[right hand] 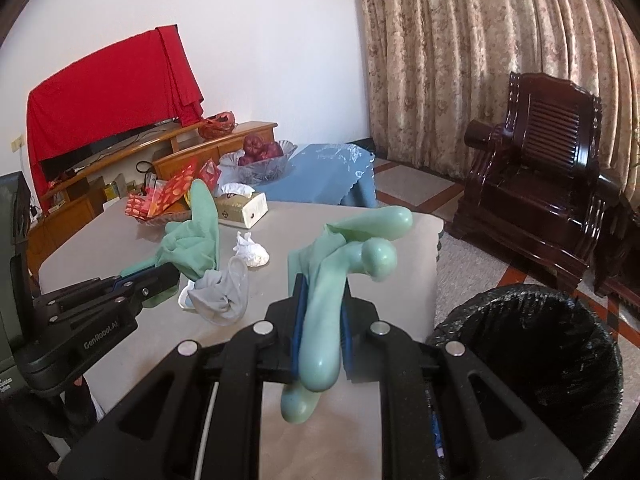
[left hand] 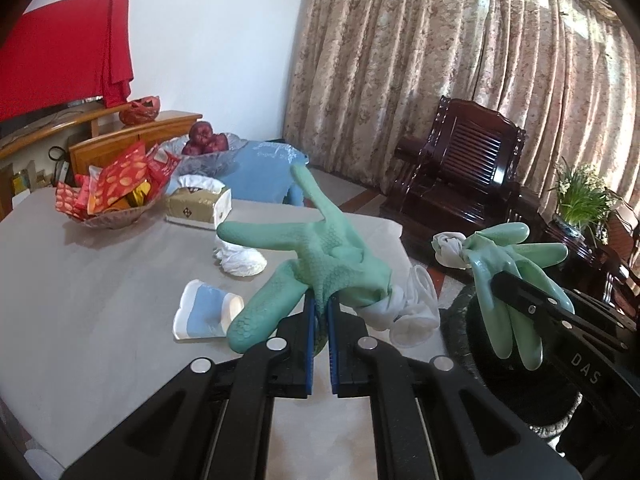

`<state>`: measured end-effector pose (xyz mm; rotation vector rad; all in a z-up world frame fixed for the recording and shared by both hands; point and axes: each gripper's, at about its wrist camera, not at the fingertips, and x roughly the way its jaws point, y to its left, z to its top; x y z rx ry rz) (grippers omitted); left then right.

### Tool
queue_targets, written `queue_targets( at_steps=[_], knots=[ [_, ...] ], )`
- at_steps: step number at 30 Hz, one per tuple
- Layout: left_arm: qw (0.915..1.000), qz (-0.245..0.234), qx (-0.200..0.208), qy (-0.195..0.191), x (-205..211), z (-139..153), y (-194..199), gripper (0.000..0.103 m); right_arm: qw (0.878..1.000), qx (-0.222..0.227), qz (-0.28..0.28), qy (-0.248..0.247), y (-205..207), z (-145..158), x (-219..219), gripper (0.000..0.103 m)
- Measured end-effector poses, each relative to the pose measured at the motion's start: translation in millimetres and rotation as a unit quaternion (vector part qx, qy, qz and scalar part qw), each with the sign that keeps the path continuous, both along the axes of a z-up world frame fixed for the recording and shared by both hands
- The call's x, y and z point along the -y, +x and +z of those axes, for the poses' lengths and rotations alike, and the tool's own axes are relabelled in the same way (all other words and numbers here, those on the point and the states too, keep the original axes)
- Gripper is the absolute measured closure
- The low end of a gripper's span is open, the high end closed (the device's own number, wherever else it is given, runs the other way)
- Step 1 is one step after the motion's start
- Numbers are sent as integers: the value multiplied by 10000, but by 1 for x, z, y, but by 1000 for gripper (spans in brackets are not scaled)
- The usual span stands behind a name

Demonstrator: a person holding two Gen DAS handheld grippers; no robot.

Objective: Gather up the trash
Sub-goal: 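Carry both green gloves over the bin and open both tools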

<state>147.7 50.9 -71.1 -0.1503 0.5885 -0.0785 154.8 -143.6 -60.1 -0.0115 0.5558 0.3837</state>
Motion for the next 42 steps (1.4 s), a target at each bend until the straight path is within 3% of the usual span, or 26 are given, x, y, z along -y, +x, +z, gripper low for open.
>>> queue_targets(
  at_steps=[19,42],
  knots=[
    [9973,-640,337,85,63,33,-15,97,9977,407,-533,66,-34,29,61,89],
    [9834,-1802,131,150,174,11,9,97,9865,245,-1603,-226,-46,6,168,89]
  ],
)
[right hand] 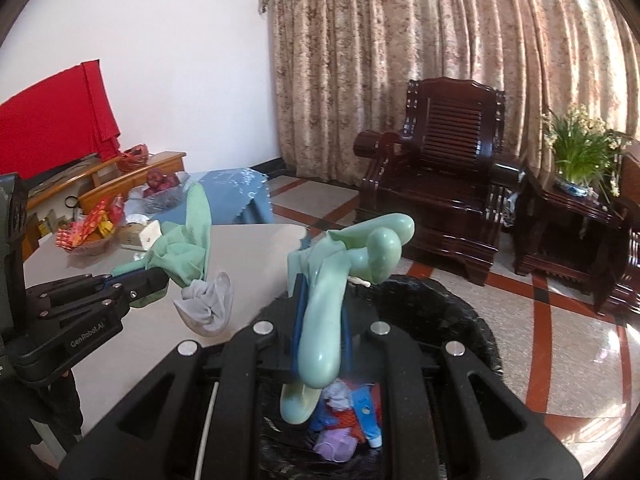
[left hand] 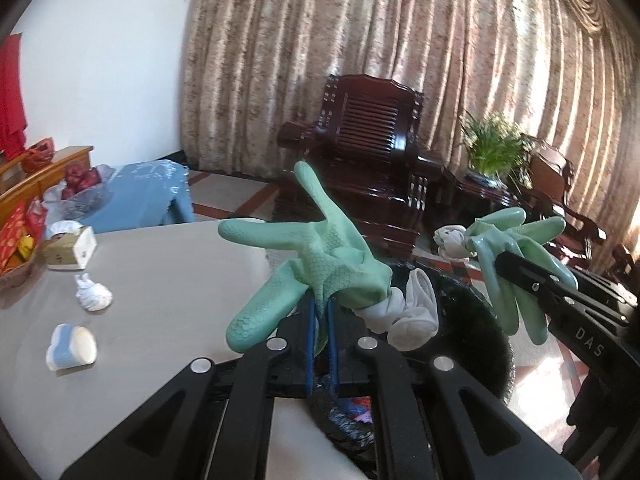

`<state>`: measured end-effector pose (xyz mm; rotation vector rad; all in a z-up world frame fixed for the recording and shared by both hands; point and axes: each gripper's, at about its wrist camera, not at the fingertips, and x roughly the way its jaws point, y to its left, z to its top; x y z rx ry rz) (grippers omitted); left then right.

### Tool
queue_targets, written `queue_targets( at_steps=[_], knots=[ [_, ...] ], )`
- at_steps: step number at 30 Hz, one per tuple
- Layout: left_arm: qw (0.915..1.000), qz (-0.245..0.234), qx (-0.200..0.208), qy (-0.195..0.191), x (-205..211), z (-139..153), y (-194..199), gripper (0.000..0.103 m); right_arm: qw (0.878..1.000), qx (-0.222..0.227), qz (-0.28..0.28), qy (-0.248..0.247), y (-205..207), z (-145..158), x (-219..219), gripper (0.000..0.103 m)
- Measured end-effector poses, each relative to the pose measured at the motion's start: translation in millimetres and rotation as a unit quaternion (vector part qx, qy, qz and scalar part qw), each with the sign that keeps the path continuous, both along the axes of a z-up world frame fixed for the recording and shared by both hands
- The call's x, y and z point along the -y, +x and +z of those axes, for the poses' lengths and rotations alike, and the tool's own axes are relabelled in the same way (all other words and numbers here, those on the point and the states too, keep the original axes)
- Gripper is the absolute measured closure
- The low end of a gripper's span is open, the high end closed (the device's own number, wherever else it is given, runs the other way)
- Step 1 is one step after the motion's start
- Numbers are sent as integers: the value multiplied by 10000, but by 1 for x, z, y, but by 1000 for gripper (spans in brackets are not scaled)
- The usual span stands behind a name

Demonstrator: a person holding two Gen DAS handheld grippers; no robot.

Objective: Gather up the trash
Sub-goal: 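Carry both green gloves over the bin and open both tools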

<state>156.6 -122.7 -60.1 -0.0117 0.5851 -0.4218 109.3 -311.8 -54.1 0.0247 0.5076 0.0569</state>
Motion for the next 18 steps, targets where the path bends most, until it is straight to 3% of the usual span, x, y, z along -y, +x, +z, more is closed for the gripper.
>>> queue_targets(
  at_steps=[13,14,15,18],
  knots=[
    [9983,-528,-127,186,67,-31,26,97,9984,-441,-355,-74,19,-41,44,87],
    [9980,-571,-163,202,72,-34,29,97,9979,-504,-392,-88,21,-45,47,84],
    [9974,-646,-222,212,76,-37,31,96,9975,-554,-427,-111,22,-49,49,76],
    [9958,-797,-377,254,82,-46,36,84,9962,-617,-592,-159,23,-56,57,59]
  ],
)
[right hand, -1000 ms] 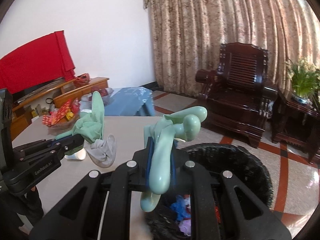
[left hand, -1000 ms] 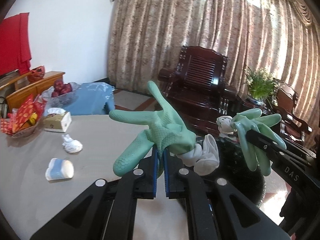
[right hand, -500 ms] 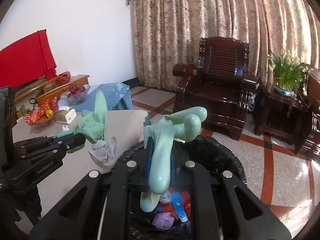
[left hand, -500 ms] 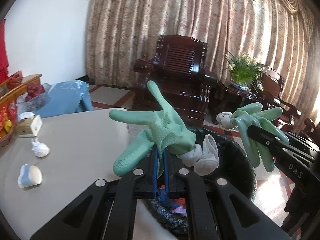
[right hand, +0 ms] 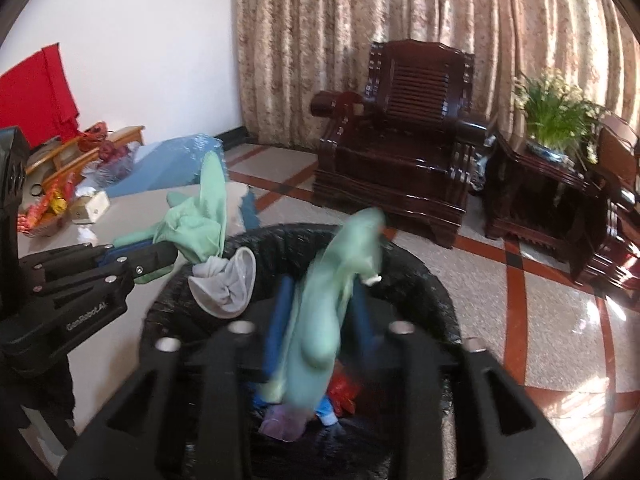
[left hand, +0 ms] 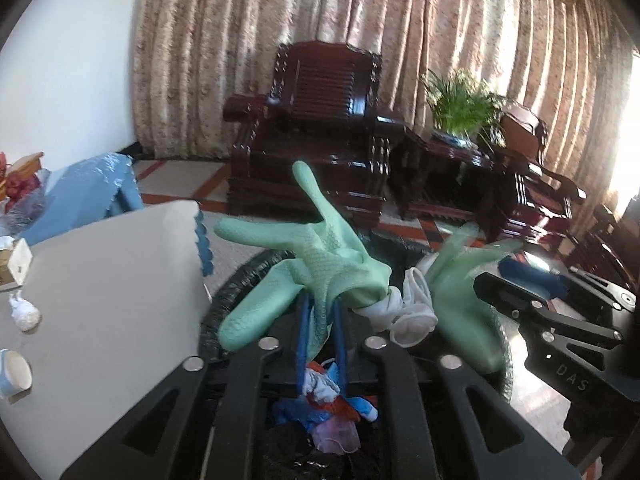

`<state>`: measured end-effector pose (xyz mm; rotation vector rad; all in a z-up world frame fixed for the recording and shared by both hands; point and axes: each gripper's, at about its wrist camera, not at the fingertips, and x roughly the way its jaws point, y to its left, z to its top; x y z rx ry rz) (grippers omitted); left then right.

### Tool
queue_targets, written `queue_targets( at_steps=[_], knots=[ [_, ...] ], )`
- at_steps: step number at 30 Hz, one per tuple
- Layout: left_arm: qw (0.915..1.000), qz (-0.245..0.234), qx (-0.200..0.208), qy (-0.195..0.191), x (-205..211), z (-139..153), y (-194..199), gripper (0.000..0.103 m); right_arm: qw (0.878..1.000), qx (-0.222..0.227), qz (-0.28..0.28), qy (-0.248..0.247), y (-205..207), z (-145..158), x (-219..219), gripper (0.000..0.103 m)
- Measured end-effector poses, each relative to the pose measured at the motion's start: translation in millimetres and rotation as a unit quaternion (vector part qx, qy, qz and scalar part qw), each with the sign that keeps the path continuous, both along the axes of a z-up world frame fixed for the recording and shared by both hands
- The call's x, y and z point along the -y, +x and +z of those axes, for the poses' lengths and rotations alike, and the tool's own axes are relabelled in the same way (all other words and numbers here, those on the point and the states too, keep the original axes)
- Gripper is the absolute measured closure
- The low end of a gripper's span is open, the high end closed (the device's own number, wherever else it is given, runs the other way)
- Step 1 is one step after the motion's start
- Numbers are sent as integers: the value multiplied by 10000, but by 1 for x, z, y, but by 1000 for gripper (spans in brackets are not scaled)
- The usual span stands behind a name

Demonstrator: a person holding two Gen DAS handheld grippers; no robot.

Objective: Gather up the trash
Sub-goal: 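Carry both green gloves over the bin and open both tools, then move both tools back over the table toward the paper cup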

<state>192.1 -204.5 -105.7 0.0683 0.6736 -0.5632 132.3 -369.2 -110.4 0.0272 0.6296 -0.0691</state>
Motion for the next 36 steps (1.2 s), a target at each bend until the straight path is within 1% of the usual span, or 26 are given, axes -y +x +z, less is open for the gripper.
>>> queue_targets(
  at_steps=[1,2,3,4,5,6,7,10,12,15,16,19,23,27,31,34,36],
  knots=[
    [10000,-15,-18,11,-1,-1,0,73,10000,-7,-66,-15,-2,-2,2,54],
    [10000,-18,-22,1,-2,-3,-1,65,9999,16,-139,-37,-4,-2,3,41],
    [10000,9,7,-13,-3,-3,-2,50,9998,46,-194,-53,-5,-2,4,28],
    [9999,59,79,-39,-7,-2,-4,46,9994,124,-302,-82,-9,-1,5,22],
    [9999,69,115,-66,-11,-1,-6,46,9992,173,-351,-92,-12,0,3,9],
    [9999,84,126,-72,-15,0,-7,40,9989,233,-399,-99,-15,1,4,5],
    [9998,134,158,-63,-17,2,-7,34,9985,307,-432,-97,-17,3,2,5],
    [9988,339,336,-111,-33,11,-11,26,9980,415,-474,-97,-22,7,-5,5],
    [9977,516,425,-127,-50,16,-15,23,9980,497,-385,-31,-25,10,-12,5],
    [9959,747,478,-155,-73,22,-19,21,9980,582,-176,165,-26,14,-30,5],
    [9948,888,475,-180,-87,22,-21,21,9979,599,-104,201,-24,16,-36,5],
    [9913,1221,451,-174,-117,24,-24,21,9972,654,245,256,-18,21,-67,5],
    [9831,1753,528,-27,-165,19,-32,21,9936,699,818,339,-8,28,-113,5],
    [9712,2323,505,134,-219,11,-35,21,9886,707,1250,453,4,30,-155,5],
    [9597,2767,454,211,-263,4,-33,21,9838,672,1597,463,18,29,-195,5],
    [9528,2996,422,269,-286,-2,-30,21,9806,650,1799,419,29,26,-221,5],
    [9504,3072,400,292,-295,-4,-30,21,9793,648,1875,391,32,24,-232,5]
  ],
)
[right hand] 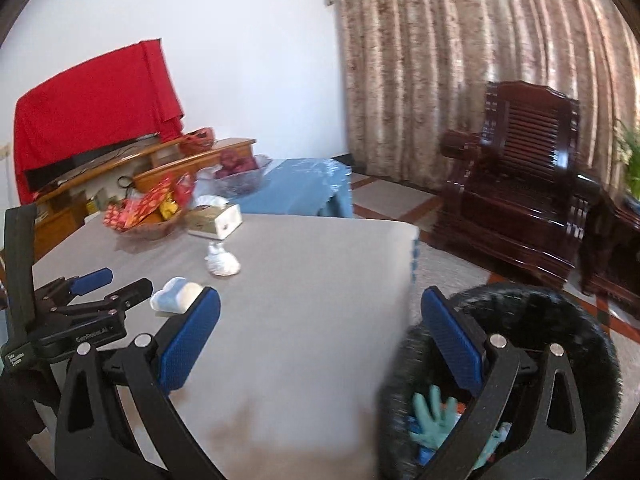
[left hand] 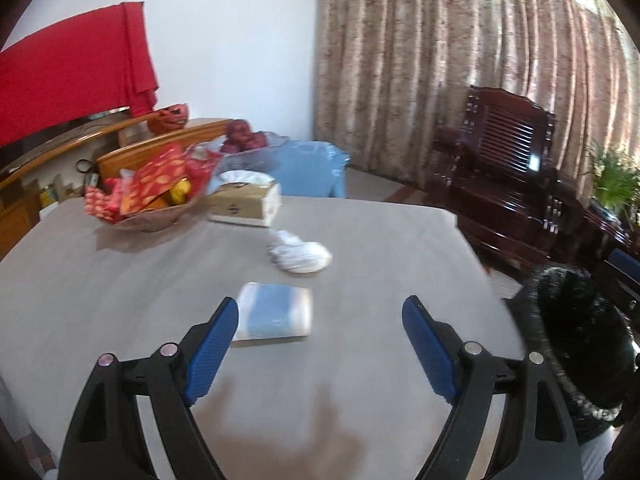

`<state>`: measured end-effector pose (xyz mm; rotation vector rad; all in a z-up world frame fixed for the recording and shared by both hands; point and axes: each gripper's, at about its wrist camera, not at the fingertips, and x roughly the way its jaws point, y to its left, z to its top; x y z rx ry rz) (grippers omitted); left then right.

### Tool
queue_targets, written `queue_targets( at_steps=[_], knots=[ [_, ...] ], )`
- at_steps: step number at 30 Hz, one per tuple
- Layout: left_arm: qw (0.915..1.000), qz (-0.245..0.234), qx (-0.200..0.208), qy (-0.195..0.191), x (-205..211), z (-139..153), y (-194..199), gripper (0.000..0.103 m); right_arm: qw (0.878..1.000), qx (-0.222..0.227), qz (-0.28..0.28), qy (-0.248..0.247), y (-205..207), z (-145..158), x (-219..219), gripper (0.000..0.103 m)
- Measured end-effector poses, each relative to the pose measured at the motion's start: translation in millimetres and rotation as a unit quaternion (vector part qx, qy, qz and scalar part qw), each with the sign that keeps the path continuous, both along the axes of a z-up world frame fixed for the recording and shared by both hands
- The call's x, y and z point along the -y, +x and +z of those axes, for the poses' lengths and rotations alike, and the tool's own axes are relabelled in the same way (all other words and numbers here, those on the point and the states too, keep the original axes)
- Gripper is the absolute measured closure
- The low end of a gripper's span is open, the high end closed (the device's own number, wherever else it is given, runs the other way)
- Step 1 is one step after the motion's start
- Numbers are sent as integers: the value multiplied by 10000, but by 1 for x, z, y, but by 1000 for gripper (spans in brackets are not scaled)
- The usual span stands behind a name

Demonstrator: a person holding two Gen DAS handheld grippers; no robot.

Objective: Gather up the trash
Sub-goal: 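Move both tools back over the table toward the paper cup, then grasp the blue-and-white paper cup with the left tool while the right tool grasps the white tissue ball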

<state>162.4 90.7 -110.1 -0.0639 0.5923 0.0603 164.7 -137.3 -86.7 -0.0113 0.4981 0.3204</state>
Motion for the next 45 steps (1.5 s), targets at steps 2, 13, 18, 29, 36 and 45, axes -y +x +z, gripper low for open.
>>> queue_targets(
  at_steps=[2,13,18,29,36,45],
  knots=[
    [10000,73,-38,6,-11,-5,3,21,10000,-16,54,-69,6,-4,-12,5],
    [9988,263,-403,-112,-39,-41,29,21,9988,-416,110,-232,37,-40,-49,5],
    [9979,277,-571,-113,-41,-57,45,21,9977,-590,107,-301,50,-58,-57,5],
    [9944,338,-906,-417,-53,-86,79,21,9962,-730,193,-433,74,-75,-69,5],
    [9897,242,-1201,-747,-57,-99,96,21,9957,-760,276,-461,87,-81,-78,5],
    [9883,10,-1242,-880,-52,-102,101,30,9945,-846,306,-534,97,-86,-82,5]
  ],
)
